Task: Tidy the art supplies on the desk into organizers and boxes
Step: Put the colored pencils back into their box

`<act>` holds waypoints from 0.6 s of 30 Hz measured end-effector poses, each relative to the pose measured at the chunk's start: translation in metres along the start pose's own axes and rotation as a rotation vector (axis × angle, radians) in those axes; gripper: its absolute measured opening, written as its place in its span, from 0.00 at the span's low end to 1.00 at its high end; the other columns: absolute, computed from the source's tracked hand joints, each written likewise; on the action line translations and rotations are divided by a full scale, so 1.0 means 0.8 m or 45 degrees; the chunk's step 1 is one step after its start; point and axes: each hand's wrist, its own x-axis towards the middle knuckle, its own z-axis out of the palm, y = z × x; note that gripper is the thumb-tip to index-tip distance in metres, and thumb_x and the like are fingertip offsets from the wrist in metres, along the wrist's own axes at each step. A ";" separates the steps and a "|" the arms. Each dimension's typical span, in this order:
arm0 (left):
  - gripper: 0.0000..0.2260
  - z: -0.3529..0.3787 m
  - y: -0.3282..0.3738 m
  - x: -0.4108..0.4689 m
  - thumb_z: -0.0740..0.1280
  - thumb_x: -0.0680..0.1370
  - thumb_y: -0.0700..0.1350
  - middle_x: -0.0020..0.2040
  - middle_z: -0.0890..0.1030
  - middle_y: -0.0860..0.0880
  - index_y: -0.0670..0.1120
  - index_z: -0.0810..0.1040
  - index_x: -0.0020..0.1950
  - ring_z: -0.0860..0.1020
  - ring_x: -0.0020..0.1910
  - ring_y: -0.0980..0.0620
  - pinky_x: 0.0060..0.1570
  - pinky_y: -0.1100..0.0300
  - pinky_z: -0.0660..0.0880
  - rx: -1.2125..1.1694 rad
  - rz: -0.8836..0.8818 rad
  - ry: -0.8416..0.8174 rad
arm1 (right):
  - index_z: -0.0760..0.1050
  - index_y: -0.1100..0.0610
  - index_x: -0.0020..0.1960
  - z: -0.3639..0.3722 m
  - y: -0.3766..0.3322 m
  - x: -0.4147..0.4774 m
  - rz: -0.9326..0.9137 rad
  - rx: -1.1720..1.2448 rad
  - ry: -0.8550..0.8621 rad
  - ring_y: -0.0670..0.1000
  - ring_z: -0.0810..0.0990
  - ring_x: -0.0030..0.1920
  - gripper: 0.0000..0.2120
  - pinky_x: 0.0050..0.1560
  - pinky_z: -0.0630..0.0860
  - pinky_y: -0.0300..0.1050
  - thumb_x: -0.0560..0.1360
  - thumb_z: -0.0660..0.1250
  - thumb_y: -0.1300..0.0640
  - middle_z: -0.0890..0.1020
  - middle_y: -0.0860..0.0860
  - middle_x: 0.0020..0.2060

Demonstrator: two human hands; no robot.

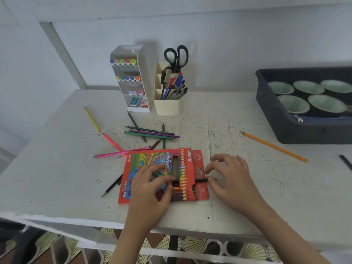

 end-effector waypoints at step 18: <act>0.09 -0.001 -0.012 -0.002 0.69 0.68 0.43 0.56 0.79 0.54 0.53 0.85 0.45 0.74 0.60 0.49 0.61 0.50 0.66 -0.049 0.025 0.008 | 0.81 0.47 0.44 0.030 -0.025 0.000 0.081 0.052 0.074 0.42 0.64 0.56 0.02 0.68 0.57 0.56 0.72 0.71 0.52 0.75 0.47 0.57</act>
